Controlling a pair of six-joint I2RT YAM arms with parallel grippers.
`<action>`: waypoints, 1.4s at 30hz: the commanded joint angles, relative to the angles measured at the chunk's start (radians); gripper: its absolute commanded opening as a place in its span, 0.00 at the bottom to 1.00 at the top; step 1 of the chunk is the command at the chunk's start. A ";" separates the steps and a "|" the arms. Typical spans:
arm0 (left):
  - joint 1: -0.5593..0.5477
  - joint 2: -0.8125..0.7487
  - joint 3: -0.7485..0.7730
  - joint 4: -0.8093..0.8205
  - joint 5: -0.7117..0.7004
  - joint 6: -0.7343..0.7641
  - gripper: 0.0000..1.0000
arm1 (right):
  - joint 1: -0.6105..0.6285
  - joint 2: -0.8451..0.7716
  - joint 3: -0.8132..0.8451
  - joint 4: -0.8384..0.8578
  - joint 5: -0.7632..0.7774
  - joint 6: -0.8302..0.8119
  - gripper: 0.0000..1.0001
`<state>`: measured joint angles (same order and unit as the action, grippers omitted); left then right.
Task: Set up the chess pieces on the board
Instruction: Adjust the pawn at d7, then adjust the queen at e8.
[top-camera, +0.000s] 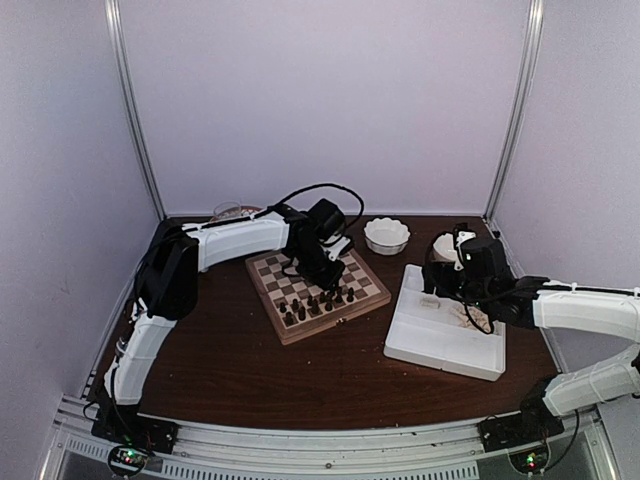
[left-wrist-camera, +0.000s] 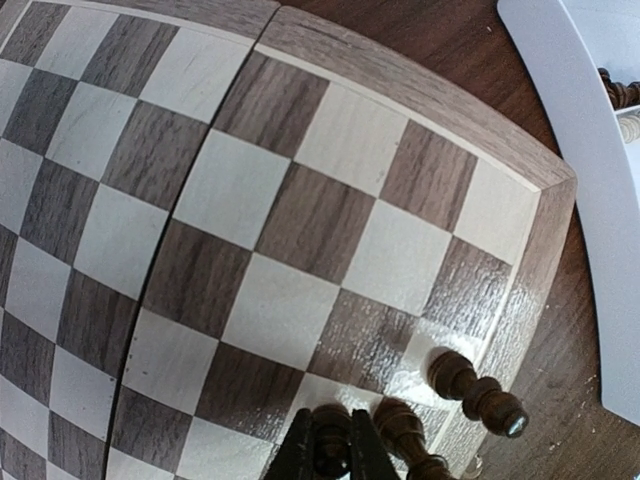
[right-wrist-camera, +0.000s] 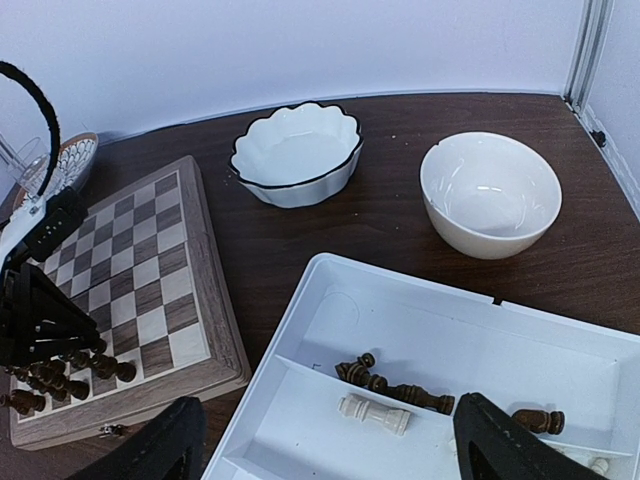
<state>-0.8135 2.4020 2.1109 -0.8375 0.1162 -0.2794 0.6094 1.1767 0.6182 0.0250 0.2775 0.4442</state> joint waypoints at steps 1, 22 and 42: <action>-0.008 -0.010 -0.023 -0.018 0.023 -0.007 0.12 | -0.007 0.000 0.030 -0.011 0.006 -0.009 0.89; -0.006 -0.018 0.100 -0.073 -0.042 0.013 0.38 | -0.007 0.001 0.029 -0.014 0.006 -0.014 0.89; -0.016 -0.302 -0.136 0.060 -0.096 0.052 0.45 | -0.007 0.004 0.035 -0.015 -0.016 -0.018 0.89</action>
<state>-0.8158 2.1979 2.0613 -0.8768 0.0303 -0.2512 0.6086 1.1767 0.6186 0.0177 0.2741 0.4400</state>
